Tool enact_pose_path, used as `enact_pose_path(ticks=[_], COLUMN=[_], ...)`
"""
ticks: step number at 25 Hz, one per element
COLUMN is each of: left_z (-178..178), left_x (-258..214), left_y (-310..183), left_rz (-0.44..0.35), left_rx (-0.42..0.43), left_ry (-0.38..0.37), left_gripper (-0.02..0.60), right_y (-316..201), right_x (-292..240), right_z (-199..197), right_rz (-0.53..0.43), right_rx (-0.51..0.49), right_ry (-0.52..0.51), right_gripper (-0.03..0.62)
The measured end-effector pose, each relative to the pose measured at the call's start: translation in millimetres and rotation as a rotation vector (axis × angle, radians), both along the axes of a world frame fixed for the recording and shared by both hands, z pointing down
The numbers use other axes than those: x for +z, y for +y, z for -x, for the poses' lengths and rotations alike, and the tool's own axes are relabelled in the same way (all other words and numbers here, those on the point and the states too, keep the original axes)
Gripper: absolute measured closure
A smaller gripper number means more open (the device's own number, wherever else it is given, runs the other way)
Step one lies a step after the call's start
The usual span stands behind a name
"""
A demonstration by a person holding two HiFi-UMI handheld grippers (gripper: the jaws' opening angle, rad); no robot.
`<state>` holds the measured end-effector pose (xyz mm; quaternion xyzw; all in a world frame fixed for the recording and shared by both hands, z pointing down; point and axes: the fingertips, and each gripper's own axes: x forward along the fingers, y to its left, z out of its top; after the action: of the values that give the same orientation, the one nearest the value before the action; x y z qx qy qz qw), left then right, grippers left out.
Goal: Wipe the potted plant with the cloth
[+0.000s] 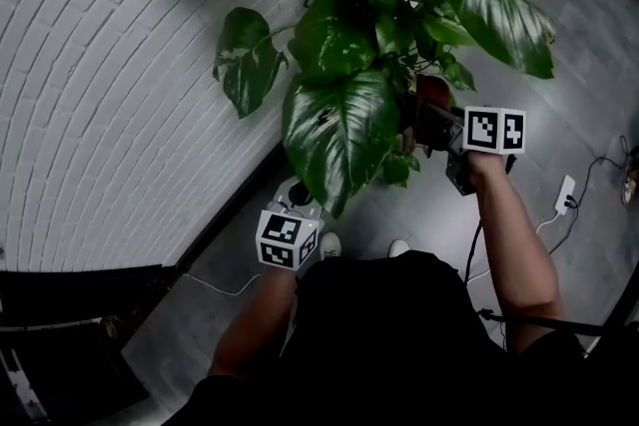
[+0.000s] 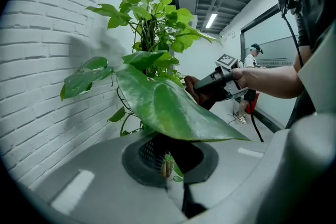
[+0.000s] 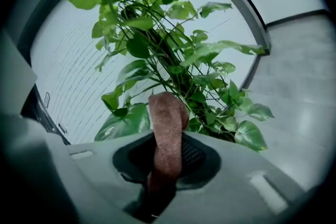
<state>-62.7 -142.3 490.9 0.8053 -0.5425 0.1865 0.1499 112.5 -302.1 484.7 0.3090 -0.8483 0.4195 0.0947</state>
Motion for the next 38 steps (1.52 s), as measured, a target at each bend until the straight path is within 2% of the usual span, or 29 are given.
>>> enact_pose_path(ticks=[3, 6, 10, 15, 21, 38], left_z=[-2.4, -1.5, -2.4, -5.1, -1.3, 6.4], left_x=[2.3, 3.7, 0.1, -3.6, -4.1, -6.3], left_y=[2.1, 1.4, -0.4, 1.0, 2.8, 0.2], left_rz=[0.011, 0.011, -0.001, -0.009, -0.009, 0.006], left_rx=[0.022, 0.029, 0.041, 0.061, 0.059, -0.011], left_ry=[0.000, 0.007, 0.006, -0.006, -0.013, -0.017], left_gripper=[0.565, 0.565, 0.565, 0.565, 0.565, 0.565], right_y=[26.9, 56.1, 88.7, 93.6, 78.0, 45.2], right_x=[-33.2, -66.1, -86.9, -66.2, -29.7, 34.4], right_z=[2.8, 33.9, 86.1, 118.9, 117.1, 87.8], right_rz=[-0.081, -0.132, -0.134, -0.097, -0.010, 0.090], right_rx=[-0.018, -0.095, -0.210, -0.254, -0.229, -0.183], right_ry=[-0.014, -0.076, -0.135, -0.085, -0.049, -0.023], right_gripper=[0.531, 0.531, 0.531, 0.531, 0.531, 0.531])
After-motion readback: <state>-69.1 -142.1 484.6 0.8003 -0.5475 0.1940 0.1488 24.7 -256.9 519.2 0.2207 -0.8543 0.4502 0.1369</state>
